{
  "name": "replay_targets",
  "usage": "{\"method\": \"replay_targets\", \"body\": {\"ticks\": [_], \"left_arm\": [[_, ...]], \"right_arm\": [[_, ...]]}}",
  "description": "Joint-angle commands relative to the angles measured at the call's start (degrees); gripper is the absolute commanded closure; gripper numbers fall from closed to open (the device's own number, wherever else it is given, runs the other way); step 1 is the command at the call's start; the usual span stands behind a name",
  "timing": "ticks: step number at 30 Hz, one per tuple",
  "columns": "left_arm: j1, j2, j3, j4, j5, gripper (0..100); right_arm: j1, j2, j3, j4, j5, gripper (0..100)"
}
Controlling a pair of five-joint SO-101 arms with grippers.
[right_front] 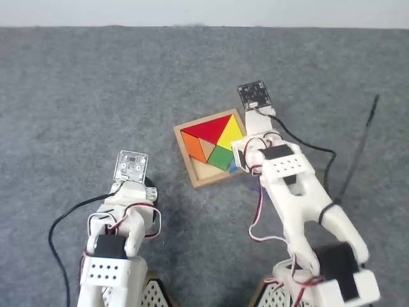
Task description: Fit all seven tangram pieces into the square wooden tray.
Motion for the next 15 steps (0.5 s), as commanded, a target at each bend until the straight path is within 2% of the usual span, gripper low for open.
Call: {"method": "replay_targets", "body": {"ticks": [1,7,15], "left_arm": [[-0.3,-0.7,-0.5,0.1,0.4,98],[-0.3,-0.7,-0.5,0.1,0.4,98],[-0.3,-0.7,-0.5,0.1,0.4,98]], "right_arm": [[-0.6,-6.1,3.0,1.7,3.4,99.1],[-4.6,-6.0,8.2,1.6,3.8,99.1],[-4.6,-0.5,5.4,-1.3,4.0,99.1]]}}
